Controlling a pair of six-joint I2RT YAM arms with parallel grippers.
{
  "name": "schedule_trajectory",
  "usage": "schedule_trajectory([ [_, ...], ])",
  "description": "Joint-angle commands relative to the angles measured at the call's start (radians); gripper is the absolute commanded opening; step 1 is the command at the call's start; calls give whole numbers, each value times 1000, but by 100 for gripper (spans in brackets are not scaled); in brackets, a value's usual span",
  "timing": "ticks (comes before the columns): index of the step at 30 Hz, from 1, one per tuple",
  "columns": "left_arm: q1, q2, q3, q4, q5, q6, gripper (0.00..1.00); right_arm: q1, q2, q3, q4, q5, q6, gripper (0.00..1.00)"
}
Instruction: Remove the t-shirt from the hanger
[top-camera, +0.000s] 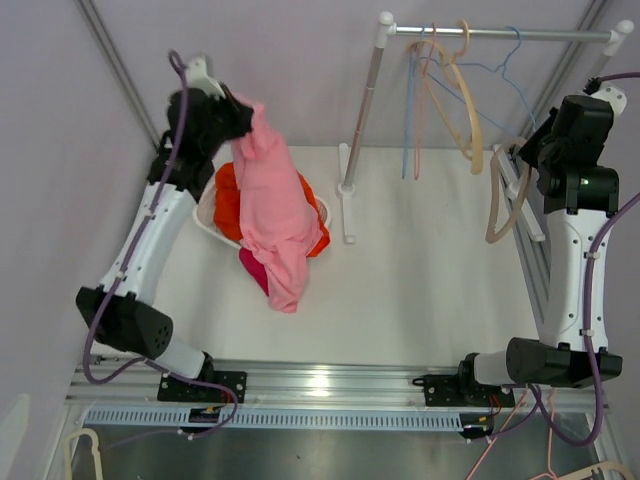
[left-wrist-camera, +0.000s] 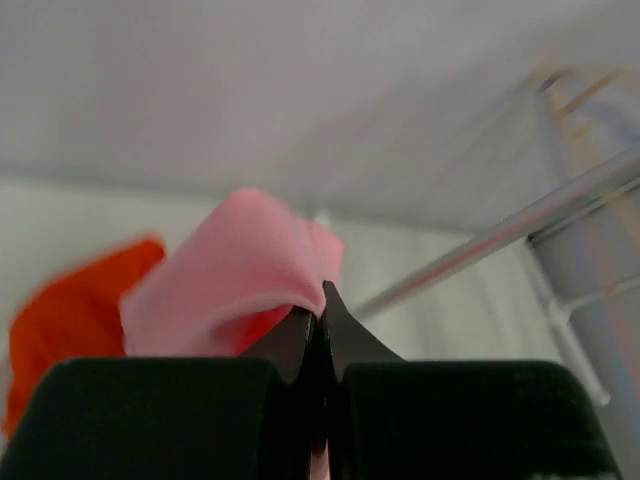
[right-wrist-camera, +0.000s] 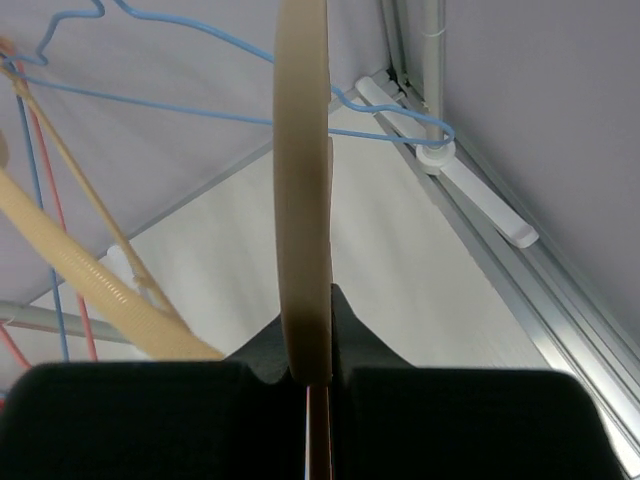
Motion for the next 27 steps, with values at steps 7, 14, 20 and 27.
schedule_trajectory([
  [7, -10, 174, -593, -6, 67, -501, 0, -22, 98, 211, -103, -229, -36, 0],
  [14, -10, 415, -611, -57, 199, -598, 0, -117, 37, 122, 28, -543, -42, 0],
  [20, -18, 251, -703, 27, 124, -560, 7, -131, 46, 82, 165, -892, -27, 1],
  [27, -42, 19, -748, -18, 43, -539, 99, -133, 55, 168, -92, -610, -101, 0],
])
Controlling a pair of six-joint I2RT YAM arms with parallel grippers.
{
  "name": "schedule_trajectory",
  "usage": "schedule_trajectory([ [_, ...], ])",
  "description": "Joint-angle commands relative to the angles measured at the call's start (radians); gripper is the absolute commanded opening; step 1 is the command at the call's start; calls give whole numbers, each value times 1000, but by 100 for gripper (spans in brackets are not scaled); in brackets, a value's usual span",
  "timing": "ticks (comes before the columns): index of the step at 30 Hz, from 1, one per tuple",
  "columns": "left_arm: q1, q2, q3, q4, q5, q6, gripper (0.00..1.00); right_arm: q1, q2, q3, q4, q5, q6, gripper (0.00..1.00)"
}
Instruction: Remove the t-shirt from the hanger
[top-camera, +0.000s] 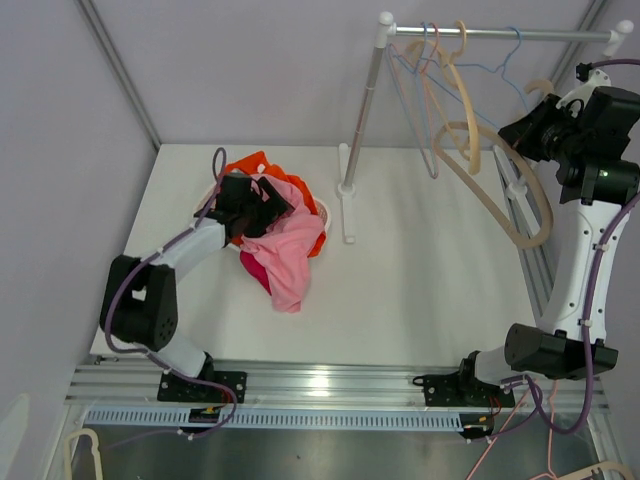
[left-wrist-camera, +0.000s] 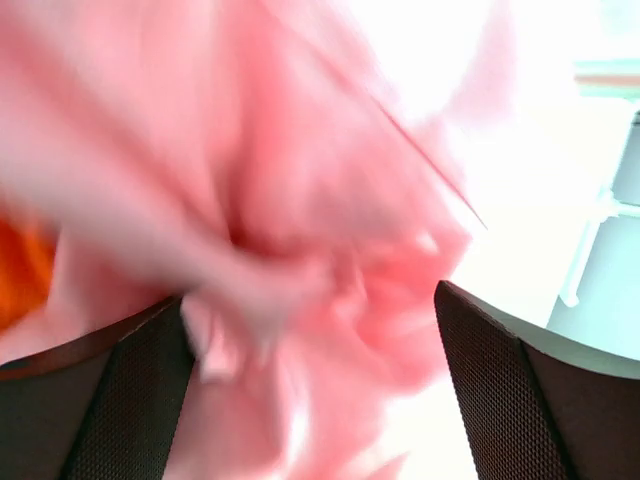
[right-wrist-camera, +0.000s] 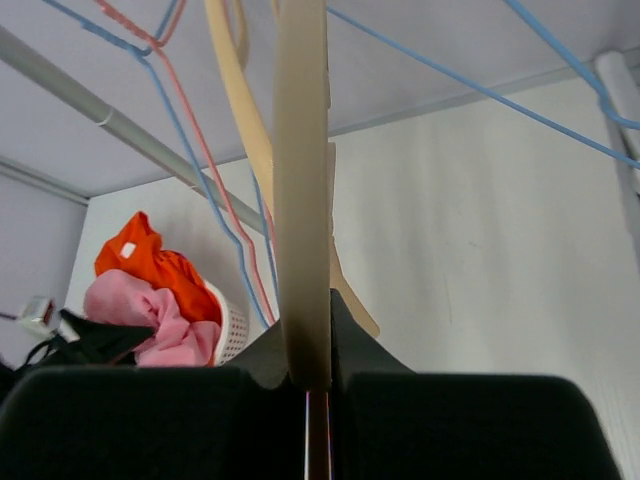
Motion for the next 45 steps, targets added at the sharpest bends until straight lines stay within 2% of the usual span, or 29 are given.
schedule_trajectory([
  [1, -22, -116, -18, -95, -62, 15, 100, -5, -10, 88, -132, 116, -54, 0],
  [5, -48, -216, 0, -128, -69, 18, 99, -3, -56, 29, -164, 168, -72, 0],
  [9, -100, -262, 26, -169, -108, 37, 99, -2, -113, -89, -126, 76, -62, 0],
  [11, -116, -278, 43, -180, -151, 46, 100, 6, -130, -123, -120, 110, -65, 0],
  [15, -143, -333, 48, -192, -174, 63, 99, 27, -139, -134, -161, 280, -100, 0],
  [19, -171, -385, 48, -204, -204, 77, 99, 52, -151, -114, -184, 513, -114, 0],
  [22, -188, -426, 54, -224, -218, 86, 99, 72, -124, -18, -291, 620, -114, 0],
  [24, -197, -448, 49, -227, -220, 92, 100, 81, -99, 18, -373, 754, -105, 0],
  [30, -200, -477, 45, -230, -218, 107, 99, 87, -58, -36, -350, 947, -68, 0],
  [34, -202, -489, 43, -226, -224, 126, 100, 79, -53, -47, -204, 928, -83, 0],
  [38, -200, -497, 51, -220, -232, 147, 99, 60, 31, 145, -173, 828, -117, 0],
  [41, -202, -499, 53, -209, -234, 156, 100, 73, 138, 399, -187, 747, -147, 0],
  [45, -200, -494, 60, -197, -229, 166, 100, 89, 155, 429, -79, 578, -198, 0],
])
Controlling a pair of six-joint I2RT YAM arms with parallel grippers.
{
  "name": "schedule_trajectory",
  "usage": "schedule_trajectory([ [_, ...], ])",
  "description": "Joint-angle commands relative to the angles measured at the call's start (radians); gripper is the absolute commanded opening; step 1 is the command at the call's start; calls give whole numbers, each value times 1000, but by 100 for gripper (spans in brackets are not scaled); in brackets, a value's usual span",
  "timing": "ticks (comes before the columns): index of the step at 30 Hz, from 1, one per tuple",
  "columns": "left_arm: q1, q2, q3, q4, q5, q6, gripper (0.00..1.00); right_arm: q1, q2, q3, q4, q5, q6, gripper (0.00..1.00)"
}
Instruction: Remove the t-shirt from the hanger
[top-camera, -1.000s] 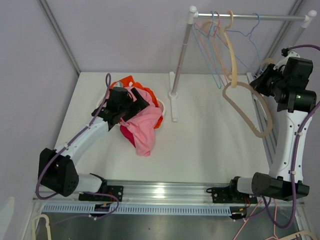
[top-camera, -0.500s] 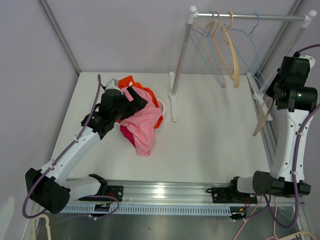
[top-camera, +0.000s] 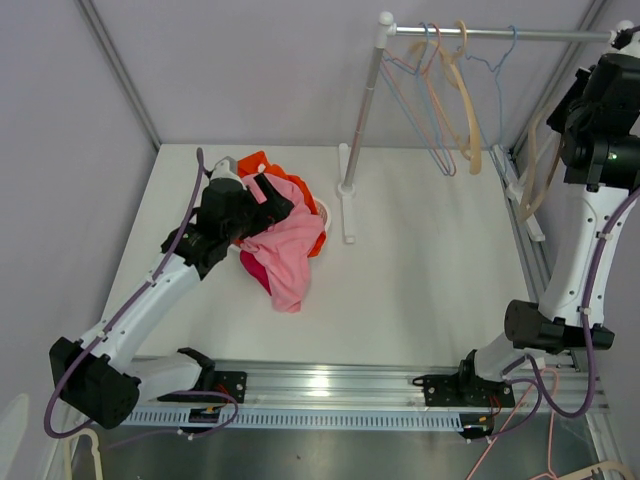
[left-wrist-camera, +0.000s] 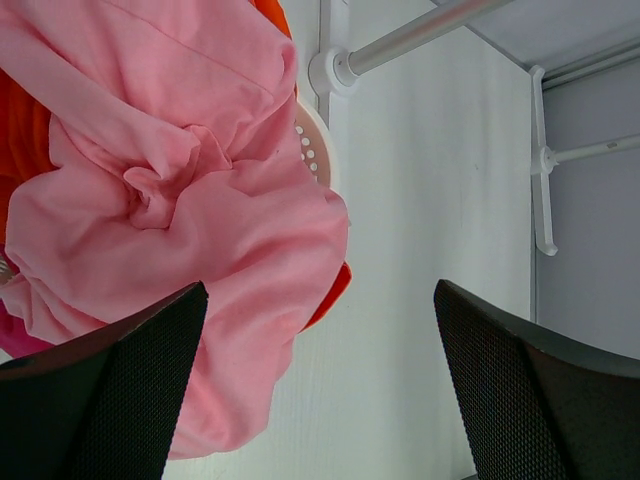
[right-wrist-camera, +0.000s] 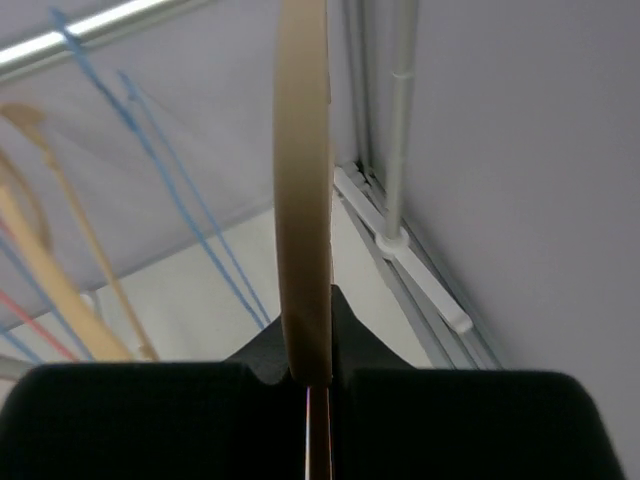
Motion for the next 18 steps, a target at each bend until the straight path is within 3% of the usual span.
schedule_trajectory([
  [1, -9, -24, 49, 29, -16, 35, 99, 26, -28, -13, 149, -158, -77, 0],
  [5, -9, -23, 53, 34, -32, 37, 100, 26, -64, -147, 422, -353, -74, 5],
  [8, -9, -15, 58, 43, -36, 40, 100, 26, 16, -54, 408, -440, -17, 1],
  [12, -10, -8, 66, 46, -42, 47, 99, 35, 50, -53, 478, -703, 36, 0],
  [15, -9, -11, 64, 45, -55, 55, 99, 64, 42, -64, 483, -643, 23, 0],
  [18, -10, -12, 61, 46, -49, 60, 100, 60, 64, 3, 376, -421, 7, 0],
])
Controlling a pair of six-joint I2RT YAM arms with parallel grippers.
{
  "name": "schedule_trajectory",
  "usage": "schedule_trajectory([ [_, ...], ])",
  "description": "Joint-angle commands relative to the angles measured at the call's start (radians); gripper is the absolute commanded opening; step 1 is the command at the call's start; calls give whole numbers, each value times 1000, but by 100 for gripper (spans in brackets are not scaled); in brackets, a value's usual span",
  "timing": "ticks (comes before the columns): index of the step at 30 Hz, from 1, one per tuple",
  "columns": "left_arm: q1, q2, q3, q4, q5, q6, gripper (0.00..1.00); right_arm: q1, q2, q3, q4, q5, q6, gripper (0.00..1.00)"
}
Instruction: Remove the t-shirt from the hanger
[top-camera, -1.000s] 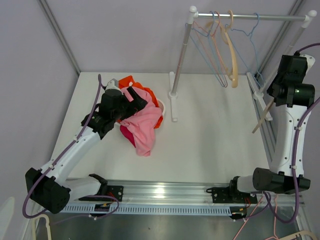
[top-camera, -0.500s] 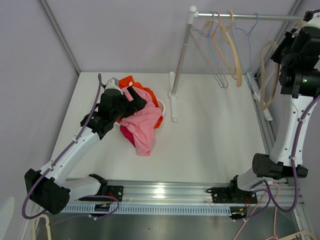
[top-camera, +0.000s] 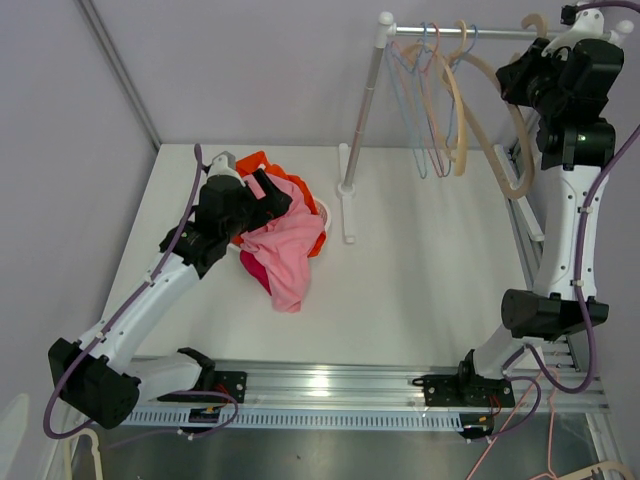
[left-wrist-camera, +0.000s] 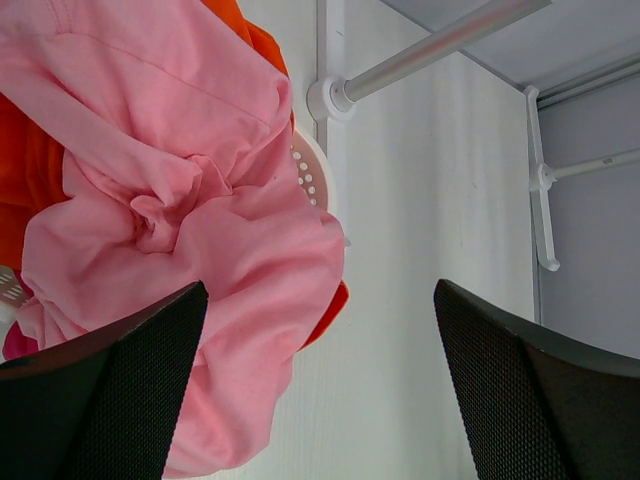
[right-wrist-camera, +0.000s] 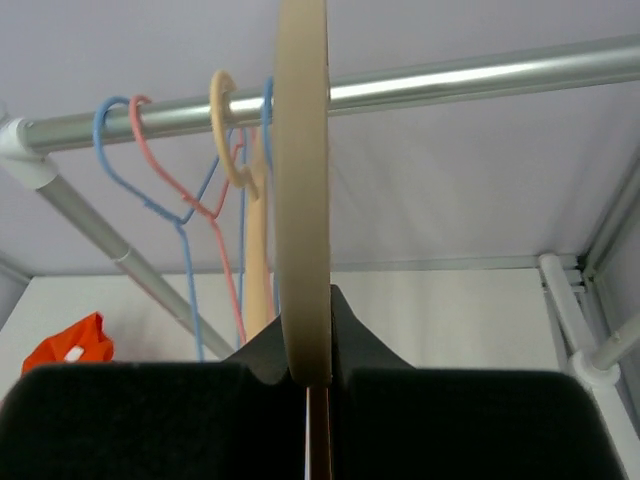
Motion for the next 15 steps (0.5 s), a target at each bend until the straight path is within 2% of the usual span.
schedule_trajectory([
  [1, -7, -12, 40, 27, -14, 27, 100, -5, 3, 104, -26, 178, -3, 0],
  [2, -9, -14, 36, 28, -12, 27, 99, -8, 9, 120, -82, 205, -8, 0],
  [4, -7, -15, 31, 37, -8, 25, 100, -11, -3, 110, -86, 226, -27, 0],
  [5, -7, -14, 31, 39, -5, 25, 99, -10, -15, 87, -65, 263, -33, 0],
  [10, -10, -12, 34, 48, 1, 22, 100, -13, -63, -53, 143, 239, -51, 0],
  [15, -12, -14, 34, 60, -12, 30, 99, -56, 97, 71, 165, 50, -27, 0],
])
